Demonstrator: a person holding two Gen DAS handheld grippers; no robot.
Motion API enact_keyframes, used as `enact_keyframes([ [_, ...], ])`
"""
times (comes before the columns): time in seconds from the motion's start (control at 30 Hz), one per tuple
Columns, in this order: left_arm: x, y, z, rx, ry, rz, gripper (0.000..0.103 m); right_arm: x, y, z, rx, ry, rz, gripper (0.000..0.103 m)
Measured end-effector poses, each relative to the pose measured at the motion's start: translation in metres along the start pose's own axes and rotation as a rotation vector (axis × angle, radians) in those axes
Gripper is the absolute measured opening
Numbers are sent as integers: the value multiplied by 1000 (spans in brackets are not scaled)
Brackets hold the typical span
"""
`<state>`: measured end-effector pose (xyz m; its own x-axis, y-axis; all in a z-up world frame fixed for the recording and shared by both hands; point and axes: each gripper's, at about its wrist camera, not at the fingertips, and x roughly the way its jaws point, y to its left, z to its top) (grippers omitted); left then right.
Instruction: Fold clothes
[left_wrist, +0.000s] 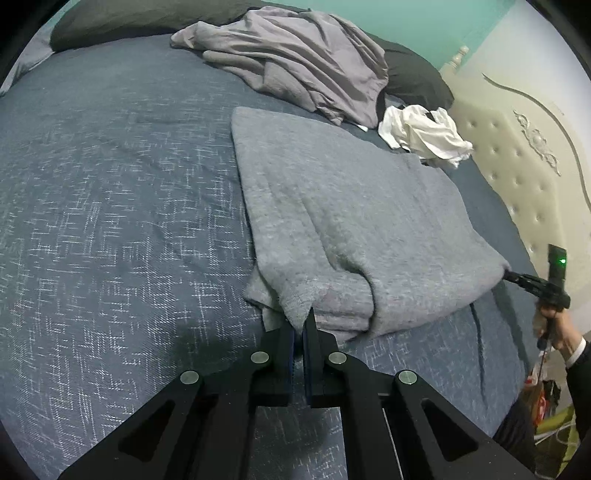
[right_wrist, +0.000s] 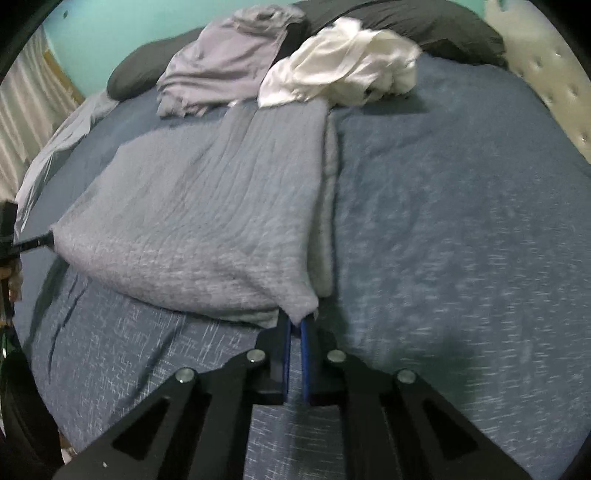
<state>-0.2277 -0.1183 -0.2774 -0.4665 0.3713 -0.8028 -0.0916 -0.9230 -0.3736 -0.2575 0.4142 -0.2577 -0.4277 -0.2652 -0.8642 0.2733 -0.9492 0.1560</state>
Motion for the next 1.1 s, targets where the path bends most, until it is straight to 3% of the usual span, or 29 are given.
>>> enact_keyframes([
  [0.23, -7, 8, 12, -7, -23, 37, 3, -10, 2, 18, 35, -61, -29, 3],
  [0.5, -31, -3, 20, 22, -58, -5, 3, -28, -7, 33, 43, -109, -23, 3],
  [0.8, -4, -9, -15, 69, 105, 25, 4, 8, -8, 11, 48, 28, -6, 4],
  [0.97, 9, -3, -21, 20, 116, 13, 4, 14, -8, 4, 93, 41, 33, 5],
  [1.1, 9, -5, -20, 38, 113, 9, 7, -2, -9, 8, 139, -3, 21, 18],
])
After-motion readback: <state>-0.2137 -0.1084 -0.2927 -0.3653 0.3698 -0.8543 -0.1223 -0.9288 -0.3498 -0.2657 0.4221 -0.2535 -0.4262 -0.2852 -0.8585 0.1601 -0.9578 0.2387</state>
